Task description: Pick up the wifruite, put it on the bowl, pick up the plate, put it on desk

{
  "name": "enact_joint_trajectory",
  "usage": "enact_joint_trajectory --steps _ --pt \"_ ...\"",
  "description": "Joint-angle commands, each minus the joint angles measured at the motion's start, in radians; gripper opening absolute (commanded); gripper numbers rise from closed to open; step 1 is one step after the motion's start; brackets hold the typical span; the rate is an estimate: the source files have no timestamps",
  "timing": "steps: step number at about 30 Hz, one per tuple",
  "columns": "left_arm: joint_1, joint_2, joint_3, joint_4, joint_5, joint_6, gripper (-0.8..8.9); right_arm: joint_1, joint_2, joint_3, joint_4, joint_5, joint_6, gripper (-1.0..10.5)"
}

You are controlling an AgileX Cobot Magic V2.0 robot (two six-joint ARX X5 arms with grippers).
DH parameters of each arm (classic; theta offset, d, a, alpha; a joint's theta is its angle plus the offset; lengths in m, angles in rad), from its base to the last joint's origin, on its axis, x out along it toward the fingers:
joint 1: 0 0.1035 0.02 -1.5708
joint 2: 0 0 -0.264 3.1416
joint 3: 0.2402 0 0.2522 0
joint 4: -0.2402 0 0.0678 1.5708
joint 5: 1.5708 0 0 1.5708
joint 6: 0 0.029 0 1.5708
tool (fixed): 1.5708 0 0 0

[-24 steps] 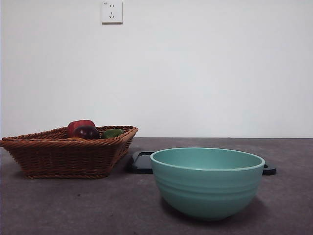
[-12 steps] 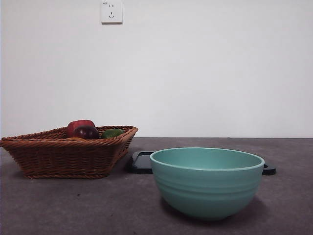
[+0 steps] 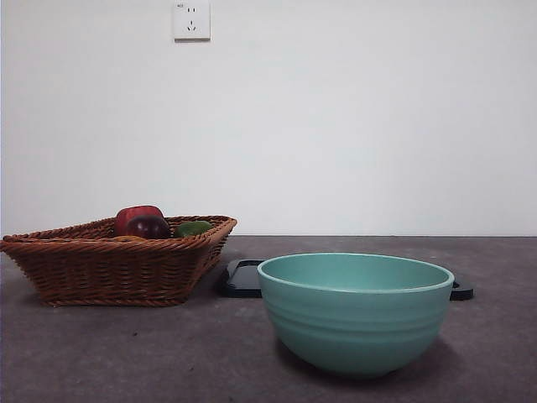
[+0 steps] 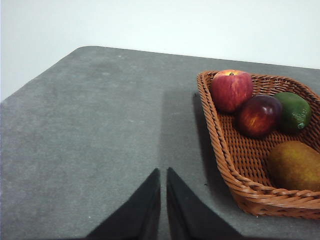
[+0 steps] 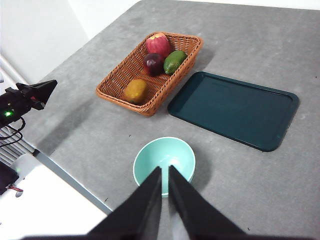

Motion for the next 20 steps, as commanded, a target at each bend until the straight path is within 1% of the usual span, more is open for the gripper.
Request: enact_joint_trajectory --steps 1,3,6,7,8,9,12,13,15,18,20 --pt "0.0 -0.002 -0.021 -0.005 -0.006 0.004 0.19 0.005 0.002 0.014 0.014 0.006 -0.031 0.2" --pt "0.0 -0.002 -0.021 -0.006 -0.006 0.004 0.19 -0.025 -0.005 0.008 0.027 0.062 -0.145 0.2" --pt "0.0 -0.002 -0.021 -0.006 -0.006 0.004 0.19 -0.115 -0.063 -0.1 0.165 0.075 -0.314 0.2" --pt "0.0 -0.002 -0.021 -0.006 -0.006 0.003 0.19 -0.143 -0.085 -0.148 0.214 0.082 -0.344 0.2" --pt "0.0 -0.002 -0.021 -0.006 -0.006 0.003 0.19 -0.188 -0.122 -0.23 0.297 0.095 -0.378 0.2" --pt "0.0 -0.002 -0.021 -0.006 -0.006 0.004 0.19 -0.229 -0.156 -0.312 0.378 0.111 -0.395 0.2" --pt "0.0 -0.002 -0.021 -0.006 -0.006 0.003 0.19 -0.346 -0.243 -0.552 0.611 0.131 -0.408 0.2" --pt "0.0 -0.002 -0.021 -0.006 -0.006 0.003 0.19 -0.378 -0.266 -0.618 0.674 0.125 -0.399 0.2" --pt "0.0 -0.002 -0.021 -0.006 -0.006 0.003 0.19 -0.446 -0.314 -0.759 0.791 0.103 -0.348 0.2" --pt "0.0 -0.002 -0.021 -0.006 -0.006 0.004 0.19 -0.502 -0.377 -0.919 0.889 0.103 -0.285 0.2" --pt "0.0 -0.002 -0.021 -0.006 -0.006 0.003 0.19 -0.522 -0.415 -1.001 0.925 0.105 -0.274 0.2"
